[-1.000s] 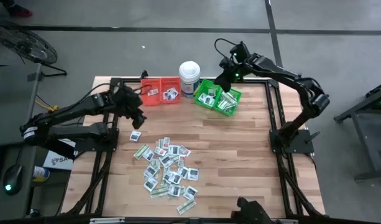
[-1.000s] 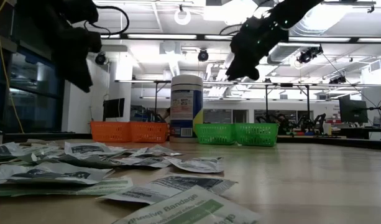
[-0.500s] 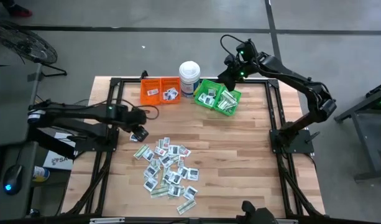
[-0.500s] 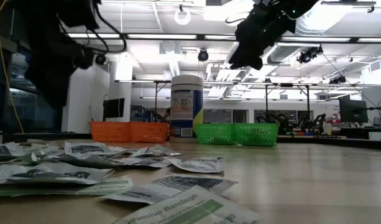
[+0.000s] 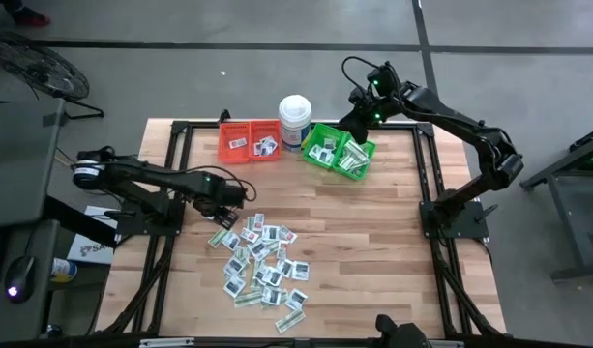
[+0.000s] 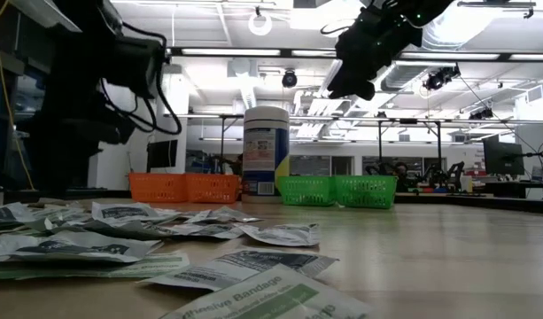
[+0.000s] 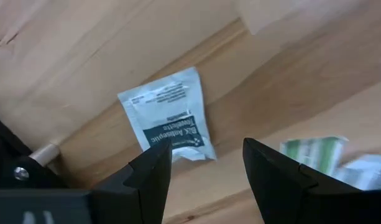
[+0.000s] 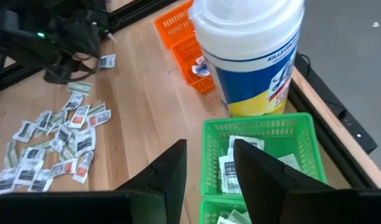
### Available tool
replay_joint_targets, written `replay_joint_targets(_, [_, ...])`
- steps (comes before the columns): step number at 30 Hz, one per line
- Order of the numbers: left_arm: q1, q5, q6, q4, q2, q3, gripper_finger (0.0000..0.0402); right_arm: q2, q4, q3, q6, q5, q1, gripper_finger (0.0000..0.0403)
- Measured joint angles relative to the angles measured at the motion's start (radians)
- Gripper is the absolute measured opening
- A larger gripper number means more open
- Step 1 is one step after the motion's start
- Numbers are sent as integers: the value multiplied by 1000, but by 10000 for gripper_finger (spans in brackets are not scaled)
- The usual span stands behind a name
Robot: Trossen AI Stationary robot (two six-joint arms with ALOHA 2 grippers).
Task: Pick & Place First Aid Supplies
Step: Put the black towelette pack into the left green bin
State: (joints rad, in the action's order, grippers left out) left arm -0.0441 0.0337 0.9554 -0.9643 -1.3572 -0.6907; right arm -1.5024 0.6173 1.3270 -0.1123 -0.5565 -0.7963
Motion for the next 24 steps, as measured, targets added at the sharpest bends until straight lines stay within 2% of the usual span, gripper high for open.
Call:
replay_joint_targets(14, [-2,-7,-43,34,-177,-5,184,0,9,0,0,-36,1,126])
replay_joint_targets(18, [-2,-27,-60,40,-197,-6,145,0,9,0,0,-37,1,126])
replay_joint_targets(24, [-2,-40,-60,50,-199,-6,59,0,8,0,0,-38,1,126])
